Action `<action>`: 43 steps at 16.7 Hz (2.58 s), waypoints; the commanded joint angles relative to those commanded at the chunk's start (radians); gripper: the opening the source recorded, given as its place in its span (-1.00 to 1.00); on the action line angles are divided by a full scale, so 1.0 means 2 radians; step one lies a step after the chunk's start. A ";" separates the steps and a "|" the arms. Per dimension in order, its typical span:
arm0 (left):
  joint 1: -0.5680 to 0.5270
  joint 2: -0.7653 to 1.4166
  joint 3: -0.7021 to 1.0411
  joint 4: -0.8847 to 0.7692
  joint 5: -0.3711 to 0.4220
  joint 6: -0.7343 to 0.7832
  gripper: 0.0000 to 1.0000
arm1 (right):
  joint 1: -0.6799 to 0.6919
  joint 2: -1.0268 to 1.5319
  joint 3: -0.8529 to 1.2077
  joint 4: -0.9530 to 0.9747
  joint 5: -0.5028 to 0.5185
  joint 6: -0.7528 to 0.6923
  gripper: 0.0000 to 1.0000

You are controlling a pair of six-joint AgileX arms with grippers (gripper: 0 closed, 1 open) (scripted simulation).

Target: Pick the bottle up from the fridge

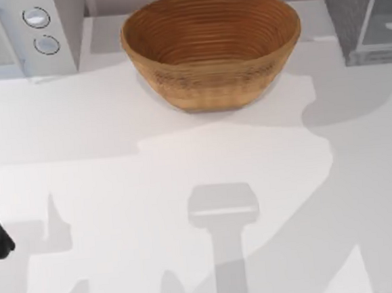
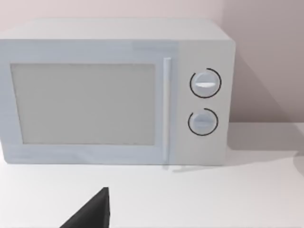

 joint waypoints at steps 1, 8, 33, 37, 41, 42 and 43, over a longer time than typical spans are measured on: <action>0.000 0.000 0.000 0.000 0.000 0.000 1.00 | 0.000 0.000 0.000 0.000 0.000 0.000 -1.00; 0.000 0.000 0.000 0.000 0.000 0.000 1.00 | -0.011 -0.048 -0.082 0.034 -0.011 -0.001 -1.00; 0.000 0.000 0.000 0.000 0.000 0.000 1.00 | 0.024 -0.468 -0.393 -0.079 0.016 -0.002 -1.00; 0.000 0.000 0.000 0.000 0.000 0.000 1.00 | 0.052 -0.650 -0.479 -0.175 0.042 -0.002 -1.00; 0.000 0.000 0.000 0.000 0.000 0.000 1.00 | 0.081 -0.839 -0.565 -0.271 0.067 -0.002 -1.00; 0.000 0.000 0.000 0.000 0.000 0.000 1.00 | 0.088 -0.886 -0.585 -0.294 0.073 -0.002 -1.00; 0.000 0.000 0.000 0.000 0.000 0.000 1.00 | 0.094 -0.929 -0.603 -0.315 0.079 -0.002 -1.00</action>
